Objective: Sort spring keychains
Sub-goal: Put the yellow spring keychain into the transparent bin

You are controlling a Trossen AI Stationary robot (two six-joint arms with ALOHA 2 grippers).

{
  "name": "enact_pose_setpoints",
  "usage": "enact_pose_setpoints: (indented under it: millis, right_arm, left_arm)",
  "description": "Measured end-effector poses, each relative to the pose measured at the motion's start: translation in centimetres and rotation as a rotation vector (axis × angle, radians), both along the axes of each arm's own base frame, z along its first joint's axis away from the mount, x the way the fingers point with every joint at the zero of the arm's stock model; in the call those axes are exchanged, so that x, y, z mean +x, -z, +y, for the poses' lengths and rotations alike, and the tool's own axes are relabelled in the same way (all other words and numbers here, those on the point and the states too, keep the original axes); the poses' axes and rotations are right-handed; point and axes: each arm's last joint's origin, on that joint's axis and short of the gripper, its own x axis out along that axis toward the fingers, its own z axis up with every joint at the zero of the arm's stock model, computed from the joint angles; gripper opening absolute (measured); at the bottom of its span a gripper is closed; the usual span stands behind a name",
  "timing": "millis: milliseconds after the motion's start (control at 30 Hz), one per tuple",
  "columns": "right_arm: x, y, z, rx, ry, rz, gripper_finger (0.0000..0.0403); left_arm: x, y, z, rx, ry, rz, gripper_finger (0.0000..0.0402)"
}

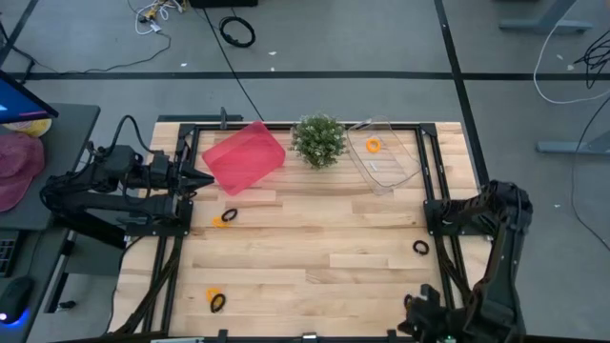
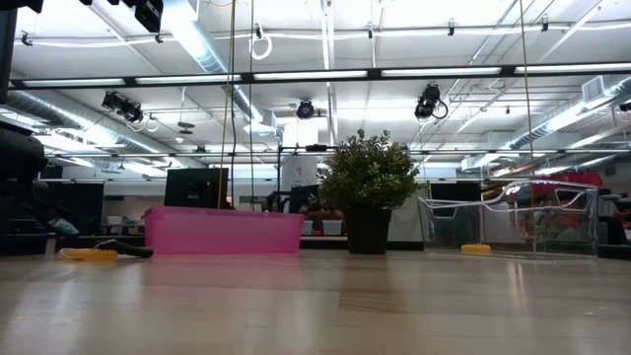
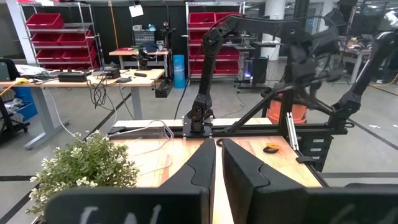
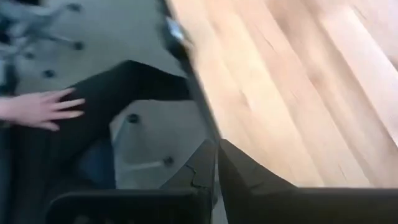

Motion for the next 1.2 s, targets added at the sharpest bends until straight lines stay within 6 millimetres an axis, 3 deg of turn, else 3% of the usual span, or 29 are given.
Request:
enact_pose_setpoints:
  millis: [367,567,900,1200]
  right_arm:
    - [-2.9,5.5,-0.9,0.041,0.309,0.346,0.0024]
    - [-4.3,8.4,-1.1,0.052,0.392,0.402,0.0024]
    - [-5.0,12.2,-1.0,0.124,0.304,0.387,0.0024]
    - [-5.2,13.0,-1.7,0.062,0.284,0.391,0.0024]
  left_arm:
    - [0.0,0.0,0.0,0.000,0.000,0.000,0.0030]
    - [0.0,0.0,0.0,0.000,0.000,0.000,0.0030]
    - [0.0,0.0,0.0,0.000,0.000,0.000,0.0030]
    - [0.0,0.0,0.0,0.000,0.000,0.000,0.0030]
